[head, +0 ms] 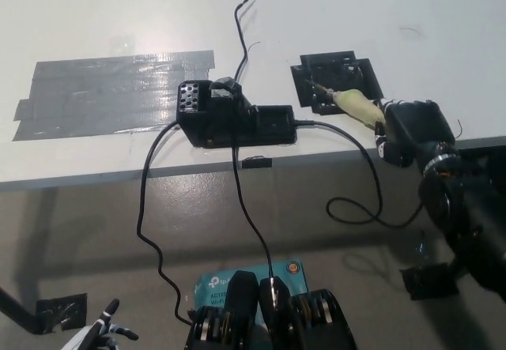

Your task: The robot uses its right hand to grab and lift the soldering gun kept on the middle of the table and puts it in its base

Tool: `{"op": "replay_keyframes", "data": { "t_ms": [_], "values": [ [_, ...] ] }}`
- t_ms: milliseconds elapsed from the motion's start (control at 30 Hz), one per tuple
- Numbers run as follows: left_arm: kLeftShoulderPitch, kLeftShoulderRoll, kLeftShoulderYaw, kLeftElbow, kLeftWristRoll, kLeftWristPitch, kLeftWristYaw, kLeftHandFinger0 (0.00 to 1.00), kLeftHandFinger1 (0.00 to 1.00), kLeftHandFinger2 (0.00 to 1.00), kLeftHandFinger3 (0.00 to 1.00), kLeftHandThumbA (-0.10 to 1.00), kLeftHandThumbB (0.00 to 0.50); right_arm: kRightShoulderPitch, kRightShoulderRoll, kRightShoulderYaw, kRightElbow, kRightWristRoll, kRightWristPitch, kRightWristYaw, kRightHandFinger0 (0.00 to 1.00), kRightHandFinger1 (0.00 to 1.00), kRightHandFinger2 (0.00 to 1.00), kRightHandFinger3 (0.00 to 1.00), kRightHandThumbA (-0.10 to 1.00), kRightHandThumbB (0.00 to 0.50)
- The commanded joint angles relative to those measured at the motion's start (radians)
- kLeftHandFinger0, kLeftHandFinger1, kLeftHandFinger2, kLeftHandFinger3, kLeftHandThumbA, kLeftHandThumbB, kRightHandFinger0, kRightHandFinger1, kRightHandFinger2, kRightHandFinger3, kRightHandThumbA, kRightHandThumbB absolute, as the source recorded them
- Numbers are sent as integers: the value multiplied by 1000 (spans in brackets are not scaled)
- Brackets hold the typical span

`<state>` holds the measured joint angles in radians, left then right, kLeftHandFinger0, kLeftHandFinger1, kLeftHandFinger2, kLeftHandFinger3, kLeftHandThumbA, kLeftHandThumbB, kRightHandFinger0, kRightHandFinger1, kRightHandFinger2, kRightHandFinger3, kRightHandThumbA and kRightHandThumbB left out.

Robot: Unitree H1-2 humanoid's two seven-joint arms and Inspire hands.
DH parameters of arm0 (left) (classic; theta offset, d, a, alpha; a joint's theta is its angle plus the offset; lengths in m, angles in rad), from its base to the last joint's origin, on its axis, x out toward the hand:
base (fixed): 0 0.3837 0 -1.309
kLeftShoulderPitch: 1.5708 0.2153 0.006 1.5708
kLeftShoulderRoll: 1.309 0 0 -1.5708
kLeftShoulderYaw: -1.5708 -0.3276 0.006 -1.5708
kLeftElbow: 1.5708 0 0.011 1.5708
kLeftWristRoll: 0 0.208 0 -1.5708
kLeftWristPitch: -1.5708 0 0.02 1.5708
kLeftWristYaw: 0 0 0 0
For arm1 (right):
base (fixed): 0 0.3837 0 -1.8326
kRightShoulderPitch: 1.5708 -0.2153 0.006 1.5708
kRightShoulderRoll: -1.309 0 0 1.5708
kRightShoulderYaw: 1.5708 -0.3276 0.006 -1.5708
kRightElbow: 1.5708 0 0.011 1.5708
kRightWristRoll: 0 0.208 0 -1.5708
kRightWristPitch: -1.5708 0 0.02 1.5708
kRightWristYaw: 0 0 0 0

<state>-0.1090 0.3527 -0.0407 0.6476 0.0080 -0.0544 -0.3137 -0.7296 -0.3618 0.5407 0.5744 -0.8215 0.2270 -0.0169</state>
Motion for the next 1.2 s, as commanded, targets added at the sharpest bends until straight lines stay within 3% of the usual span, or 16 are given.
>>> {"op": "replay_keyframes", "data": {
  "t_ms": [0, 100, 200, 267, 333, 400, 433, 500, 567, 600, 667, 767, 900, 967, 1100, 1167],
  "values": [
    [1, 24, 6, -11, -7, -24, -13, 0, 0, 191, 483, 1000, 500, 21, 11, -54, -4, -9, -48, -175, 0, 132, 559, 306, -100, 0],
    [0, 26, 6, -5, -9, -33, -17, 0, 0, 184, 482, 1000, 500, 21, 22, -89, -9, -13, -40, -231, 0, 158, 581, 210, -100, 2],
    [1, 26, 6, 2, -5, -35, -11, 0, 0, 179, 474, 1000, 500, 18, 26, -115, -12, -10, -40, -258, 0, 159, 566, 274, -100, 19],
    [3, 26, 6, 3, -5, -41, -10, 0, 0, 173, 459, 1000, 500, 14, 29, -128, -18, -8, -28, -247, 0, 129, 538, 253, -100, 4],
    [4, 26, 7, 1, -6, -35, -9, 0, 0, 174, 456, 1000, 500, 11, 29, -137, -23, -5, -27, -247, 0, 130, 543, 279, -100, 0],
    [-1, 28, 5, 10, -3, -42, -10, 0, 0, 211, 469, 1000, 500, 7, 31, -160, -38, 10, -24, -244, 0, 112, 489, 410, -100, 34],
    [-2, 29, 6, 6, -5, -43, -12, 0, 0, 199, 458, 1000, 500, 0, 30, -171, -50, 13, -23, -235, 0, 85, 438, 266, -100, 3],
    [1, 30, 6, 4, -2, -43, -8, 0, 0, 197, 455, 1000, 500, -5, 28, -182, -64, 11, -23, -225, 0, 94, 458, 199, -100, 0],
    [8, 32, 6, -9, -1, -31, -9, 0, 0, 212, 487, 1000, 500, -10, 24, -187, -72, 8, -37, -228, 0, 146, 563, 107, -100, 22],
    [9, 31, 9, -9, -7, -28, -11, 0, 0, 221, 489, 1000, 500, -13, 19, -189, -88, 6, -33, -212, 0, 181, 612, 206, -100, 22],
    [8, 30, 7, -2, -2, -31, -5, 0, 0, 204, 485, 1000, 500, -19, 7, -201, -113, 19, -65, -209, 0, 188, 600, 550, -100, 0],
    [6, 34, 7, 4, 0, -46, -5, 0, 0, 170, 463, 1000, 500, -29, -2, -210, -128, 34, -110, -208, 0, 164, 556, 600, -100, 0],
    [6, 35, 7, 9, -1, -42, -7, 0, 0, 158, 451, 1000, 500, -42, -15, -203, -149, 21, -153, -214, 0, 115, 513, 545, -100, 77],
    [7, 34, 6, 17, -2, -47, -7, 0, 0, 176, 472, 1000, 500, -46, -30, -196, -161, 19, -204, -225, 0, 67, 464, 450, -100, 155],
    [13, 36, 8, 17, -2, -37, -5, 0, 0, 226, 480, 1000, 500, -45, -56, -189, -209, 28, -253, -181, 0, 44, 441, 417, -100, 194],
    [13, 39, 8, 21, 0, -41, -4, 0, 0, 223, 491, 1000, 500, -47, -66, -184, -216, 20, -286, -196, 0, 1, 390, 373, -100, 244]
  ]
}}
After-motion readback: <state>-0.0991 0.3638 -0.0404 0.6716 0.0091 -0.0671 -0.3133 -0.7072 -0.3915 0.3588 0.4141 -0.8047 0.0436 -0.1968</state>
